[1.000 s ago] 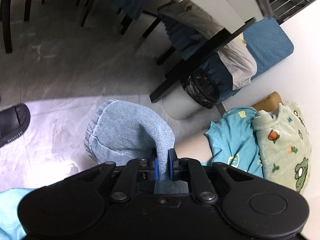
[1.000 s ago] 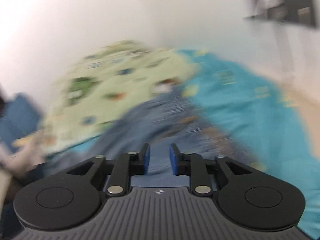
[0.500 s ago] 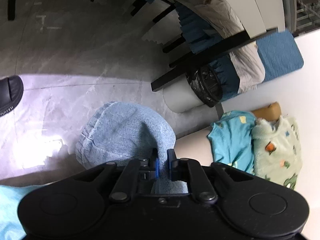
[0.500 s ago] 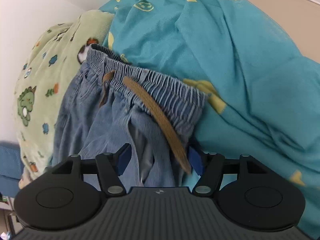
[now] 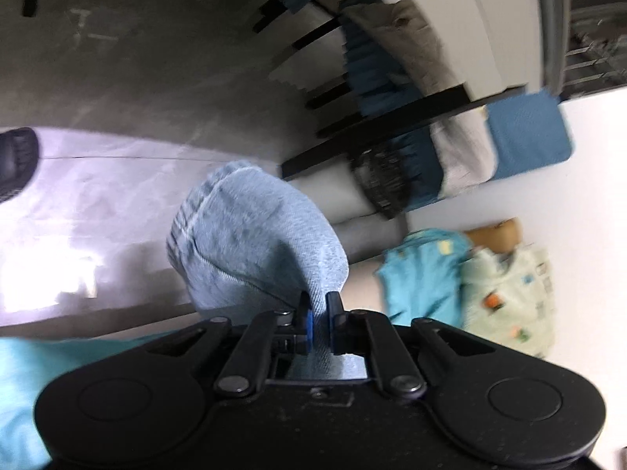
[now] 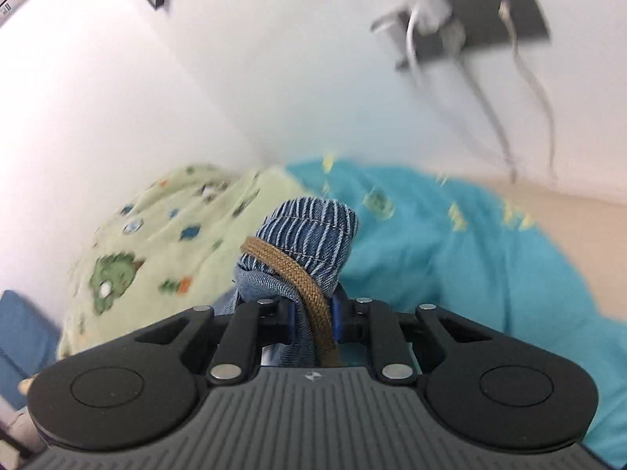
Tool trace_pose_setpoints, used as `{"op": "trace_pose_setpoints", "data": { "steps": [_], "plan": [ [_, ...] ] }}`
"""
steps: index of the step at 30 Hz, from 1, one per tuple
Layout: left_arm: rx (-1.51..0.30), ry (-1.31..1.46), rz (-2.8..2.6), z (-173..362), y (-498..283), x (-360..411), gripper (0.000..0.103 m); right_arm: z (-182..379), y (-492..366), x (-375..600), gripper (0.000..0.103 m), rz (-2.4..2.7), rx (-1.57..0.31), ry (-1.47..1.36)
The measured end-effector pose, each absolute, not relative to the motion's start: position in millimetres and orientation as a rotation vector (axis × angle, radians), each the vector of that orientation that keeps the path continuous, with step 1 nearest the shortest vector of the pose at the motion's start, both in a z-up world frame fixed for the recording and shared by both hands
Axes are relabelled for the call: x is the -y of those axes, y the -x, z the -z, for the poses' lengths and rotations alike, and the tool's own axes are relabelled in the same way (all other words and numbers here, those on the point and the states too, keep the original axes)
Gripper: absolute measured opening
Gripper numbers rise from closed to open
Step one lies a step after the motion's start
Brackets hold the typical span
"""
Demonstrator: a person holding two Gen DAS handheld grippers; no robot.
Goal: Fold clothes
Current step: 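Grasp a jeans leg hem with the left gripper while the right gripper grasps the waistband, then lower the jeans onto the bed and open both grippers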
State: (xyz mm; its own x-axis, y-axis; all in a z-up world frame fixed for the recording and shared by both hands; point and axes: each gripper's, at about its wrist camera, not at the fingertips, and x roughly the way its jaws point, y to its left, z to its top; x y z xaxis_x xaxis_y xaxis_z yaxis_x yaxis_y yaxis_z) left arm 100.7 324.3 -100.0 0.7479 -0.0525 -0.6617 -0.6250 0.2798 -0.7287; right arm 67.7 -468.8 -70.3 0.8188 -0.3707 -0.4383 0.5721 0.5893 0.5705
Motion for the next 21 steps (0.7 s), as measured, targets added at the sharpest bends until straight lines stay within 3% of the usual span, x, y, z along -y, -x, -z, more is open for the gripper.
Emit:
{"op": "trace_pose_setpoints", "data": {
  "steps": [4, 8, 13, 16, 18, 19, 21],
  "plan": [
    [-0.771, 1.247, -0.526, 112, -93, -319, 0.006, 95, -63, 505, 0.017, 0.673, -0.383, -0.856],
    [-0.853, 1.134, -0.574, 109, -99, -309, 0.008, 144, -61, 526, 0.017, 0.764, -0.604, -0.952],
    [-0.845, 1.056, -0.589, 91, -89, -298, 0.020, 149, -59, 523, 0.021, 0.760, -0.642, -0.956],
    [-0.850, 0.999, -0.537, 79, -87, -287, 0.040, 133, -61, 512, 0.037, 0.741, -0.640, -0.876],
    [-0.833, 0.953, -0.515, 68, -84, -276, 0.043, 121, -58, 505, 0.050, 0.739, -0.635, -0.820],
    [-0.821, 0.923, -0.506, 62, -82, -268, 0.048, 117, -56, 502, 0.054, 0.725, -0.621, -0.795],
    [-0.793, 0.866, -0.481, 49, -79, -252, 0.059, 105, -54, 493, 0.071, 0.724, -0.588, -0.707]
  ]
}}
